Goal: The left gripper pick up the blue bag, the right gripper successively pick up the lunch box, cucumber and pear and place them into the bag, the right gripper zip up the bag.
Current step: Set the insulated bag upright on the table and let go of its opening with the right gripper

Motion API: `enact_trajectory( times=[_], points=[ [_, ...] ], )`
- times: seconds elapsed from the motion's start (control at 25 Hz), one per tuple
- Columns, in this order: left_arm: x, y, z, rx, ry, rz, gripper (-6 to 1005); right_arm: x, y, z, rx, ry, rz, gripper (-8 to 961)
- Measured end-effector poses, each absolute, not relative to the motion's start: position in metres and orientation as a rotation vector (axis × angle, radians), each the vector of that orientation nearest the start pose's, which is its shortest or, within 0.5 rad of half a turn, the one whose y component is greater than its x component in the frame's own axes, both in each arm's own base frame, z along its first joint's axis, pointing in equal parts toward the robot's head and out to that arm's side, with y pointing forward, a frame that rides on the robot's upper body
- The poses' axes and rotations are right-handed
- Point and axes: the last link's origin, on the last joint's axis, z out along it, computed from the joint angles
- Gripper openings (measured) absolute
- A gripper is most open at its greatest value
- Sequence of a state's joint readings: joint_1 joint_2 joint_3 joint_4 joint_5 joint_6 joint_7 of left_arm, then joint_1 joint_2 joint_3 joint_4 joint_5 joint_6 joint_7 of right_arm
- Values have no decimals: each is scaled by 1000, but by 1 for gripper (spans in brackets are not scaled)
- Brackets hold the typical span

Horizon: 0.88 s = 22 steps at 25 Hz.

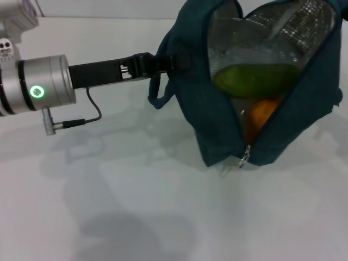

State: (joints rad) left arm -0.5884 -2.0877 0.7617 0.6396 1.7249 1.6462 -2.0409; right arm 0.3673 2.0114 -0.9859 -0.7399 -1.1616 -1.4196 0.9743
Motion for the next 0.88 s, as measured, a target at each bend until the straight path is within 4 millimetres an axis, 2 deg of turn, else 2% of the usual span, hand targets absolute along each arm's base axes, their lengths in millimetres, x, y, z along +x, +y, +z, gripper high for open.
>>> enact_trajectory(
  times=[0.12, 0.2, 0.52, 0.72, 0.88],
  points=[
    [-194, 335, 12, -2660, -1391, -1310, 49, 254, 351, 69, -2160, 175, 983, 59],
    [-193, 335, 12, -2669, -1389, -1312, 49, 257, 351, 66, -2164, 197, 982, 59],
    [-202, 337, 3, -2626, -1446, -1244, 50, 246, 333, 75, -2173, 111, 1136, 59],
    [-196, 337, 3, -2650, -1429, -1261, 50, 257, 337, 71, -2158, 206, 1095, 57],
    [-197, 337, -9, -2666, -1470, -1198, 50, 257, 337, 66, -2183, 215, 1086, 57]
  ],
)
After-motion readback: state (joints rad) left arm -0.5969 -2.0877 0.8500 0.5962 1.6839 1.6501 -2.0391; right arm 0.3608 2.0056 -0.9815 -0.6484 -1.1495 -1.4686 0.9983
